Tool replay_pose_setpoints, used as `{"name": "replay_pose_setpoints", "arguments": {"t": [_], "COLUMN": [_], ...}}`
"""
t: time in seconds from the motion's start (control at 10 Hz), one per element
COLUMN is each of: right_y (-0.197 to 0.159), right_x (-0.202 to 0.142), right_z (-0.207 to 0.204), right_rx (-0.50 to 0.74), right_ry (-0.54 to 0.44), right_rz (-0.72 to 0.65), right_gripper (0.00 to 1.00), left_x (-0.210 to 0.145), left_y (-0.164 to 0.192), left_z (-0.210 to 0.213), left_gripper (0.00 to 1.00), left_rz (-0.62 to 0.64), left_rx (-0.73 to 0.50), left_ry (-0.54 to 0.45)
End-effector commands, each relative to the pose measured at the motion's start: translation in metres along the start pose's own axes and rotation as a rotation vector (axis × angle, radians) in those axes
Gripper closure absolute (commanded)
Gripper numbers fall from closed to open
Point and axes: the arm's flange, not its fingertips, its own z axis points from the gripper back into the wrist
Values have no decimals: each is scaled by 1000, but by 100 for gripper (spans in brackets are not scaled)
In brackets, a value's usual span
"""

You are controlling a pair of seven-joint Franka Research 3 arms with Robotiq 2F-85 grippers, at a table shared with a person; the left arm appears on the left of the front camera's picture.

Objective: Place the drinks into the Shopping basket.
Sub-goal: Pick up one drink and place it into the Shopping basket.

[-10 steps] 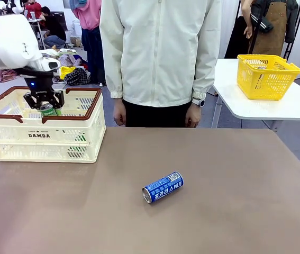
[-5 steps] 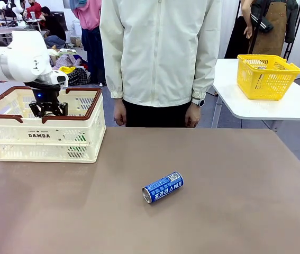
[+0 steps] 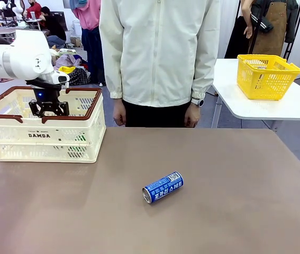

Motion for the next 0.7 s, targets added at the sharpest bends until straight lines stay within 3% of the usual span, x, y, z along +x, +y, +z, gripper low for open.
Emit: {"name": "replay_pose_setpoints", "arguments": {"t": [0.0,0.1,0.5,0.6], "right_y": [0,0,0,0], "right_x": [0,0,0,0], "right_z": [1,1,1,1], "right_rx": [8,8,8,8], "right_ry": [-2,-2,-2,-2], "right_rz": [18,18,18,18], "right_gripper": [0,0,0,0], "left_x": [-5,-9,-43,-51], "left_y": [10,17,37,41], "left_z": [15,29,158,187], "left_gripper": [0,0,0,0], "left_rz": [-17,-10,-67,-94], "left_rx": [-46,-58,-130,-206], "left_ry": [-15,-33,-147,-135]}}
